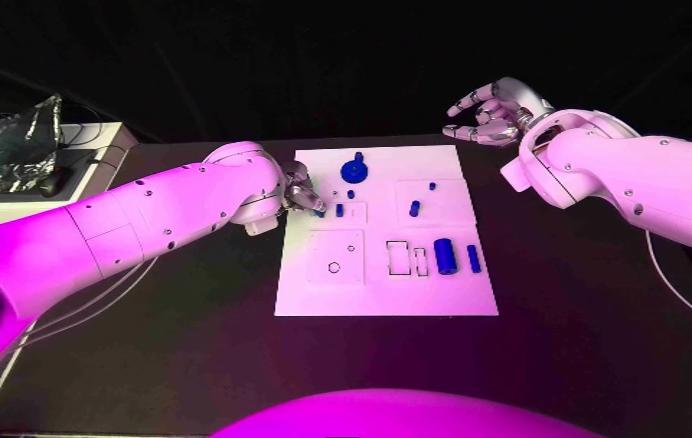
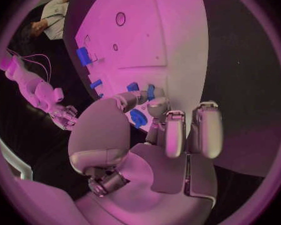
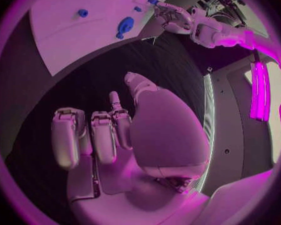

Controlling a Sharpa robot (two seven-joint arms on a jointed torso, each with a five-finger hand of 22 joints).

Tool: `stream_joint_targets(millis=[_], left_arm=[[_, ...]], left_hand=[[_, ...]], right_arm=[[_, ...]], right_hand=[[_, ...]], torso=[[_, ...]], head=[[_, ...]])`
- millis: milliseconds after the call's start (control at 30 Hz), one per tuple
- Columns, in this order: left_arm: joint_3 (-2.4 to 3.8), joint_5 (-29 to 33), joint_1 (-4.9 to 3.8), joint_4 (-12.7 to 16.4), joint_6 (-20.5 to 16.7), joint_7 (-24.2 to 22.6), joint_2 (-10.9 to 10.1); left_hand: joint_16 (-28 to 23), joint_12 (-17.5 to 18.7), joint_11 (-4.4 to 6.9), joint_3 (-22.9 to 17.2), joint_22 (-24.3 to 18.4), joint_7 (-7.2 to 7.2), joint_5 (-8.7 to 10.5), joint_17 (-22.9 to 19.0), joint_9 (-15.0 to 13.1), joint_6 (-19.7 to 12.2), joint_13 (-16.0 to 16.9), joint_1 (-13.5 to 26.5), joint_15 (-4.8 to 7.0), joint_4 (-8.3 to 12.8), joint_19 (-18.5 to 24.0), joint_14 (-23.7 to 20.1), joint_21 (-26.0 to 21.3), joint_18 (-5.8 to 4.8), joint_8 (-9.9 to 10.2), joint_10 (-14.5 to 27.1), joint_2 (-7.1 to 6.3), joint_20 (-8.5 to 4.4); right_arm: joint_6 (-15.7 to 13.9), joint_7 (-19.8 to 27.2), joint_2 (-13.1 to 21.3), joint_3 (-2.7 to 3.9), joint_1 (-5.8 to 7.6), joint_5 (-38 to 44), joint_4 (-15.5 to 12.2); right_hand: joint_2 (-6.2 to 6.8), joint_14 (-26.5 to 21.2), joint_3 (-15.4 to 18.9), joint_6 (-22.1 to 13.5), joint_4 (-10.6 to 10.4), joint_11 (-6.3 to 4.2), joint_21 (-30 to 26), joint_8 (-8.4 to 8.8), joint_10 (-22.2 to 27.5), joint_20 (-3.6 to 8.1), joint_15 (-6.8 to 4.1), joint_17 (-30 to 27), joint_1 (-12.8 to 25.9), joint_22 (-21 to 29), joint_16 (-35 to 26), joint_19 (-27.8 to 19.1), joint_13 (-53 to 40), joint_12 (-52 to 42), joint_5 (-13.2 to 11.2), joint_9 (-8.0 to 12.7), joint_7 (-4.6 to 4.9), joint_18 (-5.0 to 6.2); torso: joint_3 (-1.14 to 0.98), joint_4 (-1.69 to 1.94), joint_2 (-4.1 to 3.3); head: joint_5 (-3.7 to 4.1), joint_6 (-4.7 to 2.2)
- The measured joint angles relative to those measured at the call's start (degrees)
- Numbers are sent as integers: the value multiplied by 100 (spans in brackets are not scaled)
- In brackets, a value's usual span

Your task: Assemble the parts on the task board

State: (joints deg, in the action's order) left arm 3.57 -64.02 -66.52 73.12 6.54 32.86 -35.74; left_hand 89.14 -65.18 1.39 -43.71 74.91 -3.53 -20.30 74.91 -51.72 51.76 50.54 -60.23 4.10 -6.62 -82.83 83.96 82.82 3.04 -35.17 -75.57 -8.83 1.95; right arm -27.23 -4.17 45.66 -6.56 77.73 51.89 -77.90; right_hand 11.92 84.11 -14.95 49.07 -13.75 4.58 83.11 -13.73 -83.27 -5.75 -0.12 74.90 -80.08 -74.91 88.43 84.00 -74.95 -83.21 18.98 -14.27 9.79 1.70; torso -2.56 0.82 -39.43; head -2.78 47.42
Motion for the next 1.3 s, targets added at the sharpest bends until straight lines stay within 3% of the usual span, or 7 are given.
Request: stream_joint_targets(millis=[767,967,1300], left_arm=[[-6,-101,-15,-16,109,-6,26],[-6,-103,-23,-65,142,-2,66],[-6,-104,-29,-115,187,16,104]], left_hand=[[0,24,-1,16,-1,5,33,0,3,38,-13,0,-1,16,0,-1,0,0,4,0,0,0],[0,24,24,110,-1,36,80,0,50,89,-21,47,-1,110,0,-1,0,0,4,-42,45,0],[23,-21,49,228,-1,116,91,0,114,192,123,193,42,230,-20,0,0,0,4,-109,-56,-20]], right_arm=[[6,-1,0,0,0,2,4],[7,-1,-1,0,0,4,6],[8,-1,0,0,0,6,8]], right_hand=[[0,0,0,-15,0,0,0,0,0,0,0,0,0,1,0,0,2,0,0,1,-16,0],[0,0,0,-15,0,0,0,0,0,0,0,0,0,-3,0,0,3,0,0,2,-17,0],[0,0,0,-15,0,0,0,0,0,0,0,0,0,-3,0,0,3,0,0,2,-17,0]], torso=[[2,5,-1],[0,3,1],[-3,-1,3]], head=[[5,17],[3,32],[13,40]])
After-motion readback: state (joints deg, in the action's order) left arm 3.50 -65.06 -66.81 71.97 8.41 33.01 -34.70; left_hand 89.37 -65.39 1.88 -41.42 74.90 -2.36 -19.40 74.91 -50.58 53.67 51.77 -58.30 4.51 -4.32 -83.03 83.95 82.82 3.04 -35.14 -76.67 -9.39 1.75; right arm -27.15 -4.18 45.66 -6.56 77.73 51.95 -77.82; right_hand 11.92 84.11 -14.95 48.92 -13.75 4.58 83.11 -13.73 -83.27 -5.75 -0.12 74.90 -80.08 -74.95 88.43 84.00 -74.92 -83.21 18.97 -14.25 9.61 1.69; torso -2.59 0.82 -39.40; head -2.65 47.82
